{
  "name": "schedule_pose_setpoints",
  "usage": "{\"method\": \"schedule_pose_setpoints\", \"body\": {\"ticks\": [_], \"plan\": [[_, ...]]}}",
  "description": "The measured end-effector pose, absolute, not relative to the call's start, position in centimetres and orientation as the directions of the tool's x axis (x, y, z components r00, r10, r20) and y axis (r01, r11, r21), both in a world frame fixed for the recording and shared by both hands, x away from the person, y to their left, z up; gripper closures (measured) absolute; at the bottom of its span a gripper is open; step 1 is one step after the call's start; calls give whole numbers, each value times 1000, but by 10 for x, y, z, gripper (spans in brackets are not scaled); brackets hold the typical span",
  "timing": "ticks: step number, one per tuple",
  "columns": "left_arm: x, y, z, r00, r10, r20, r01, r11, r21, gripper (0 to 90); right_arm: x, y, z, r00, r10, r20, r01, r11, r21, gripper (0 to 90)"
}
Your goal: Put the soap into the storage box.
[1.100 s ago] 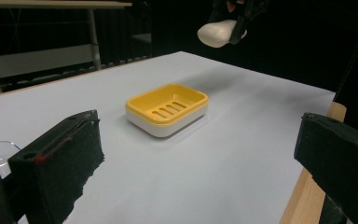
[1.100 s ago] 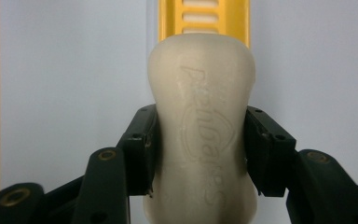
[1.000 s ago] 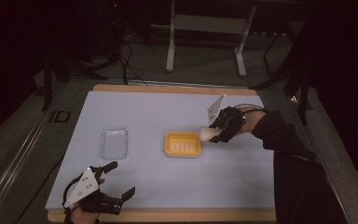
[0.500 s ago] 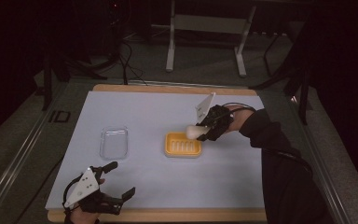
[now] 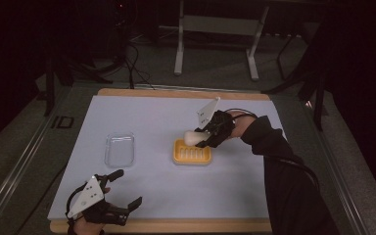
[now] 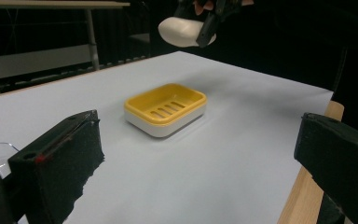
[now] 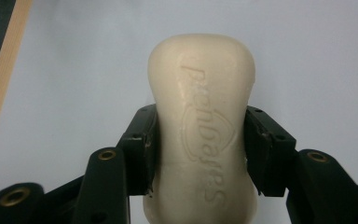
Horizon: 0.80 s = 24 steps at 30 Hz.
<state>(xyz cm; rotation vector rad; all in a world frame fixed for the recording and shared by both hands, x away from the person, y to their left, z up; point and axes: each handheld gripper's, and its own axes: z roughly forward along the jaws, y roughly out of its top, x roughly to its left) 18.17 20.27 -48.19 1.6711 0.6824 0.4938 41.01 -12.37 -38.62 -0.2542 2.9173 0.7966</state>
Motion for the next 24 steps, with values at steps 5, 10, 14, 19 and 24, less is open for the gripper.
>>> {"method": "schedule_pose_setpoints", "body": {"ticks": [5,10,14,19,24], "plan": [[182,202,-482,739,673,-44,172,-126,977,12,412,-122,-394,-978,-135,-158,-197,843,500,496],[181,202,-481,738,673,-43,169,-123,978,12,417,-117,-408,-979,-146,-144,-200,842,502,496],[181,202,-482,741,670,-44,168,-121,978,12,421,-115,-422,-982,-132,-133,-181,850,495,496],[181,202,-481,743,668,-43,167,-123,978,12,423,-111,-439,-983,-140,-119,-180,865,468,496],[181,202,-481,743,668,-40,165,-125,978,11,427,-107,-453,-986,-128,-106,-162,873,461,496]]}}
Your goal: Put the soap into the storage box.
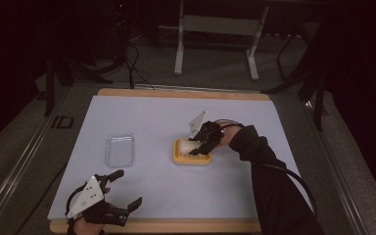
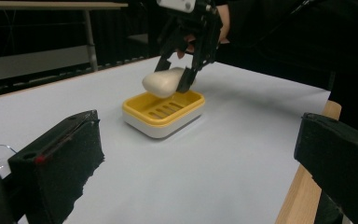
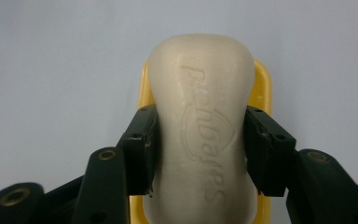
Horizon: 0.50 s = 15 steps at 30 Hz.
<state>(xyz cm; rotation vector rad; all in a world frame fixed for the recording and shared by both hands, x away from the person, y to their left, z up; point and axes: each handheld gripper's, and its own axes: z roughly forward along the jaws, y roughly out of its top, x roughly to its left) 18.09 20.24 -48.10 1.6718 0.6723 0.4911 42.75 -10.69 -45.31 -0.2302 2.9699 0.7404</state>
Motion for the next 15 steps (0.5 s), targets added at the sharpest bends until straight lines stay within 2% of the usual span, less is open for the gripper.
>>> {"method": "schedule_pose_setpoints", "body": {"ticks": [15], "plan": [[180,202,-481,747,664,-36,165,-132,978,11,441,-98,-485,-991,-105,-86,-131,911,390,496]]}}
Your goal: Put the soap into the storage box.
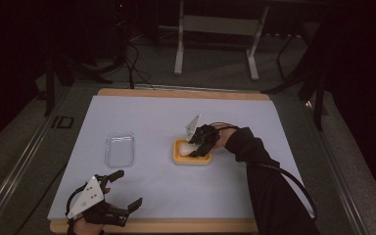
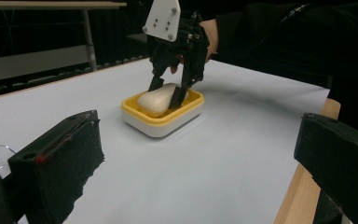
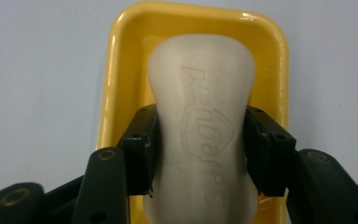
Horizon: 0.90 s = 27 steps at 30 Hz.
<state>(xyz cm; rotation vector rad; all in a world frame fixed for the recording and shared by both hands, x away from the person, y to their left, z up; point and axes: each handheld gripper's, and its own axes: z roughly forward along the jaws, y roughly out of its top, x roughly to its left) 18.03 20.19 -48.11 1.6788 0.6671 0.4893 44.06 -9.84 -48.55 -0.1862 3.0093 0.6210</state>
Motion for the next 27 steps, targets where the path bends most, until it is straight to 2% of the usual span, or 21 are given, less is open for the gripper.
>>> {"method": "schedule_pose_setpoints", "body": {"ticks": [9,16,27], "plan": [[180,202,-481,748,662,-34,164,-136,977,11,443,-97,-493,-993,-84,-82,-110,912,394,494],[180,201,-481,749,662,-29,162,-140,977,12,444,-95,-491,-994,-74,-75,-95,932,350,486],[181,200,-482,748,663,-27,163,-145,976,12,442,-101,-463,-997,-51,-59,-69,931,359,470]]}}
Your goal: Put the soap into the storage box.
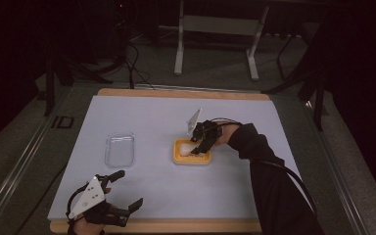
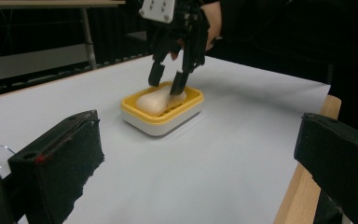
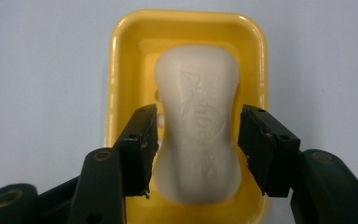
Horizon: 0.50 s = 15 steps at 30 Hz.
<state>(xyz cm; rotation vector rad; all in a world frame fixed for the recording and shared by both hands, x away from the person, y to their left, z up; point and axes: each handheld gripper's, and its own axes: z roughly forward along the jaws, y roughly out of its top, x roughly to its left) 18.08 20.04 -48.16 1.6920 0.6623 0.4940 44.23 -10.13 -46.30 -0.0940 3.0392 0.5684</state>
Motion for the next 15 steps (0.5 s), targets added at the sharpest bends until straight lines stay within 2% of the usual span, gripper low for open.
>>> {"method": "schedule_pose_setpoints", "body": {"ticks": [6,11,15], "plan": [[181,200,-482,749,662,-27,165,-147,975,12,436,-105,-446,-996,-41,-76,-66,931,360,462],[181,200,-482,749,662,-31,165,-141,976,12,435,-110,-432,-996,6,-88,-26,930,368,443],[182,200,-482,750,661,-30,166,-144,976,12,433,-116,-422,-988,87,-125,36,931,363,352]]}}
